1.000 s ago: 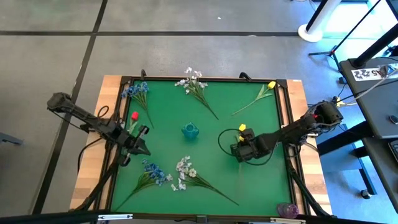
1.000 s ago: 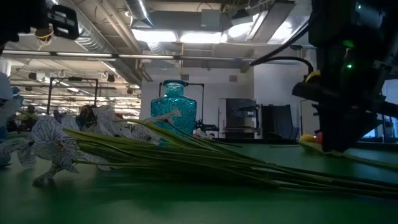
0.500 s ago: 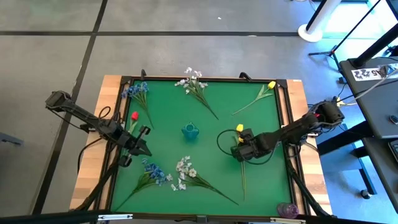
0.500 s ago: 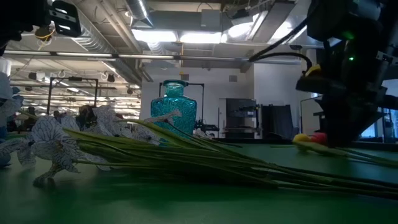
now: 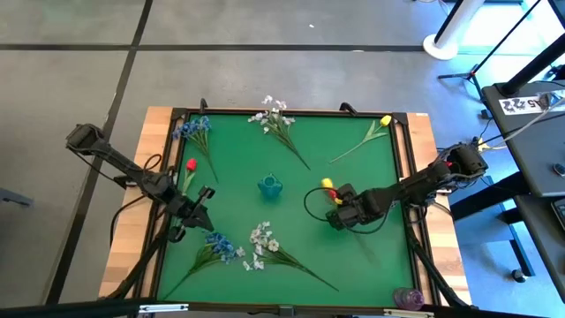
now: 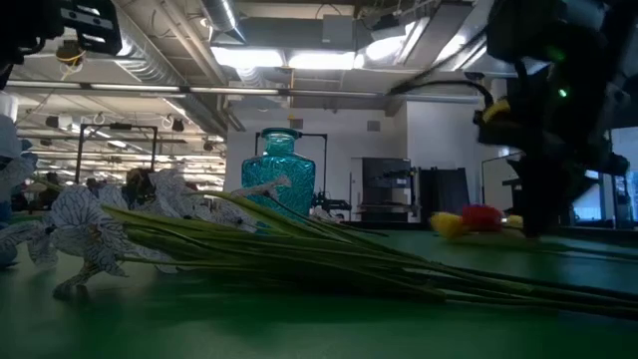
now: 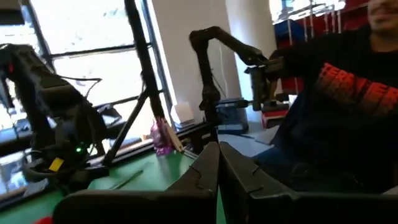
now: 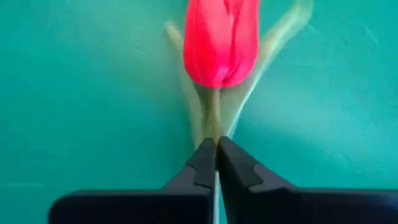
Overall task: Sort flowers into vase by color
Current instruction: Put the red flower into the blue vase
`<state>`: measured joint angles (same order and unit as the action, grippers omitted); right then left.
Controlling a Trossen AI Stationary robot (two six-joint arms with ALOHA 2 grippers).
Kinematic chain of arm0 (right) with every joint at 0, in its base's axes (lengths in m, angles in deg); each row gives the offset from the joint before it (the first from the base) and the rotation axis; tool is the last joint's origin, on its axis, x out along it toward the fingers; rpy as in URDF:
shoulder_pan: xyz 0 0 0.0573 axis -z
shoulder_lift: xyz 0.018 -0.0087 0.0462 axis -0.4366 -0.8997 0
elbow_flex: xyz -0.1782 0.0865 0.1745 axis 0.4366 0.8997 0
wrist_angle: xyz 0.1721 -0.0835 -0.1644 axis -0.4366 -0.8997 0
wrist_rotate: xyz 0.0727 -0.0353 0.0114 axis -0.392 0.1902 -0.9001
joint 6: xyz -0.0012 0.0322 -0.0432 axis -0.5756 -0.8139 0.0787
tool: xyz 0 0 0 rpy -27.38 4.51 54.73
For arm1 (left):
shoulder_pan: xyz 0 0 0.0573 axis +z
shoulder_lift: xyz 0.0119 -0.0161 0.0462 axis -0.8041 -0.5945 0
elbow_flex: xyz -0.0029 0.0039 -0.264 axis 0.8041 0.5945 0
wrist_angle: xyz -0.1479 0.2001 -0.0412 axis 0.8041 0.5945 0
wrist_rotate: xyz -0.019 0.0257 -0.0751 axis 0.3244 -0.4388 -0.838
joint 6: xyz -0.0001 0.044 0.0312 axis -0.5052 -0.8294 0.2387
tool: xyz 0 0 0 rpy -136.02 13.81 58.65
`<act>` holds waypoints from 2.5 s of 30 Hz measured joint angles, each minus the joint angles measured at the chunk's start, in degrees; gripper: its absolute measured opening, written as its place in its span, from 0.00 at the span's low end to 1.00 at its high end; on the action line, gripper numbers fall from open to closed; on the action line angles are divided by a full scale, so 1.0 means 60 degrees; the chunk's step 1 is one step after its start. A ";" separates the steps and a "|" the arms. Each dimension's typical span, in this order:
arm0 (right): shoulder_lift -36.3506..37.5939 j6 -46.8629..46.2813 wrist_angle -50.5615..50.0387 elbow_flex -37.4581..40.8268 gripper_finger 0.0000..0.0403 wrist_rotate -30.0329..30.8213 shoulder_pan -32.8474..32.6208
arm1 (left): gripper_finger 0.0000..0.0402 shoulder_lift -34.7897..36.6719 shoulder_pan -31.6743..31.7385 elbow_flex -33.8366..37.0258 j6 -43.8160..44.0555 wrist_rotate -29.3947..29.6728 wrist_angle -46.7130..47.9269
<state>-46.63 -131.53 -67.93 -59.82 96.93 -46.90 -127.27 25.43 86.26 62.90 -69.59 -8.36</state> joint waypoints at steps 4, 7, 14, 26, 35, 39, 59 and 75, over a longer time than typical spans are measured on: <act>0.0449 0.0408 -0.0920 -0.0606 0.07 0.0073 -0.0086 | 0.00 -0.0520 0.0038 -0.0081 -0.0184 0.0627 -0.0103; 0.0791 0.0625 -0.1585 -0.1150 0.07 0.0776 -0.0325 | 0.00 -0.0858 0.0143 -0.0424 0.0021 0.1748 -0.0493; 0.1260 0.1732 -0.1540 -0.2160 0.01 0.3368 -0.1795 | 0.00 -0.2081 0.0428 -0.2544 0.0111 0.1830 -0.0330; 0.1199 0.4967 0.2399 -0.2235 0.01 0.8581 -0.5363 | 0.01 -0.6291 0.1394 -0.5803 0.0125 0.1645 -0.0352; 0.1206 0.8036 0.4873 -0.2235 0.01 0.8661 -0.4753 | 0.23 -0.8956 0.1740 -0.6539 0.1071 0.0914 -0.1961; 0.1206 1.0220 0.6886 -0.2235 0.01 0.7096 -0.4099 | 0.32 -0.9350 0.1746 -0.6543 0.1388 0.0975 -0.2377; 0.0531 1.3465 1.0947 -0.2235 0.01 0.1658 -0.1585 | 0.36 -0.9393 0.1860 -0.6793 0.1849 0.1293 -0.3316; 0.0419 1.4370 1.0833 -0.2235 0.01 0.2191 -0.1362 | 0.29 -0.9389 0.1969 -0.7774 0.2348 0.1436 -0.2114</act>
<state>-44.11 -45.31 -2.93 -73.22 110.07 -55.07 -183.60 37.24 39.62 76.99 -60.98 -21.04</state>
